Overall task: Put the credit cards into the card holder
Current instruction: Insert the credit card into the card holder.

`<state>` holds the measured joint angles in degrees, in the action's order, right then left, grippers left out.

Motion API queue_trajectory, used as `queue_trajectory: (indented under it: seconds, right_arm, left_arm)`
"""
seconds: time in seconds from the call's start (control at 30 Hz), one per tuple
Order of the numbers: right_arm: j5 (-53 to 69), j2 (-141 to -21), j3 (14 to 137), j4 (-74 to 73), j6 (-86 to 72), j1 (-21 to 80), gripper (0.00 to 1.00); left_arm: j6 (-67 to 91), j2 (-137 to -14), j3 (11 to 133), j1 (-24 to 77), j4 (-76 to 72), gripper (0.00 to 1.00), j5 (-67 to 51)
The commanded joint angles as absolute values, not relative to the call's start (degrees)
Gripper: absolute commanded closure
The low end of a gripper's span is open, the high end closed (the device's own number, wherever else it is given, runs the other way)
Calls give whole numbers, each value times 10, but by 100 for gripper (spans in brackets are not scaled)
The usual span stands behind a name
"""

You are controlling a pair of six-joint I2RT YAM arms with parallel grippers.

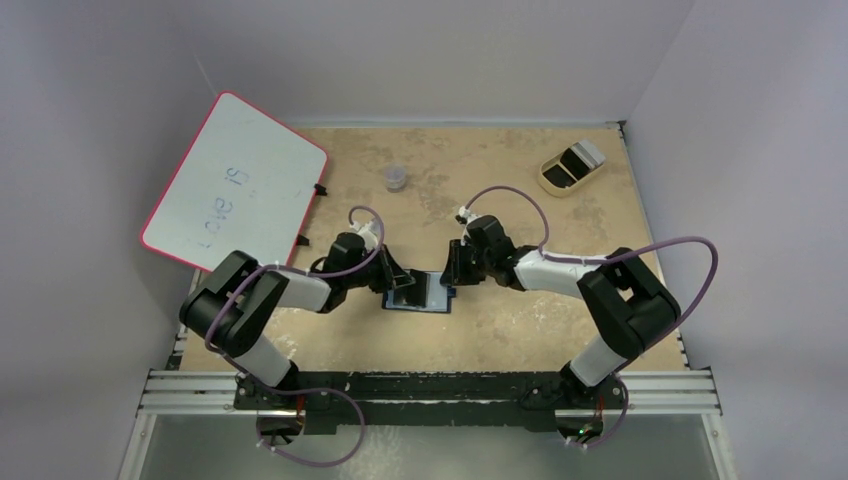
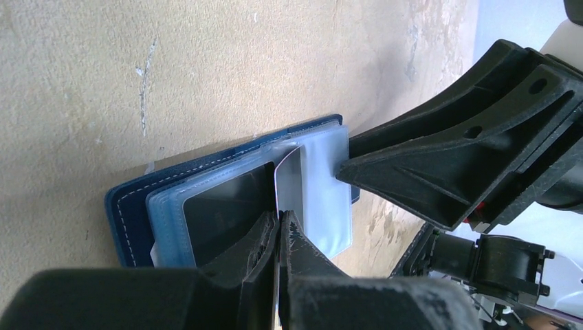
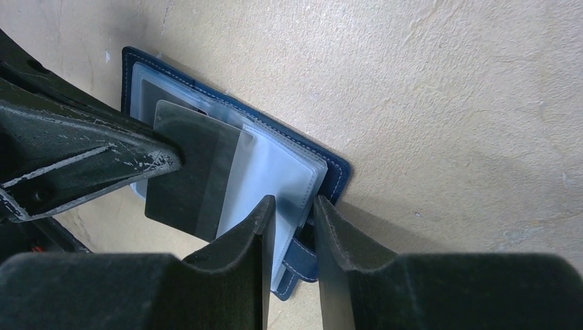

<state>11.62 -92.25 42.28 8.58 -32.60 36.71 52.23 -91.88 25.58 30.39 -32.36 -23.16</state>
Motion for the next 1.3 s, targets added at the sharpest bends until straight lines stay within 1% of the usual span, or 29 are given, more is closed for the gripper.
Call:
queue_trajectory:
  seconds: [0.0,0.17,0.27,0.67,0.73,0.8,0.87,1.17,1.27]
  right_arm:
    - [108,-916,409,104,-343,368,71]
    - [105,-915,409,100,-343,368,71]
    - [106,-911,404,107,-350,368,71]
    - [102,-885,394,113,-383,368,73]
    - [95,-873,401,89,-382,368,70]
    - [78,-846,402,62,-385,368,65]
    - [65,-823,400,42,-385,368,63]
    - [65,-828,378,49,-392,368,62]
    - [58,-838,375,51,-392,368,61]
  left_arm:
    - [517,-930,238,305,-347,100,-214]
    - [461,-912,249,305,-297,100,-181]
    - [467,-900,247,307,-294,100,-183]
    - [560,-926,208,326,-405,100,-156]
    - [566,-932,207,328,-415,100,-156]
    - [567,-936,207,331,-419,100,-154]
    - [564,-940,209,332,-419,99,-155]
    - [563,-958,212,343,-425,99,-146]
    - [560,-960,210,345,-425,100,-144]
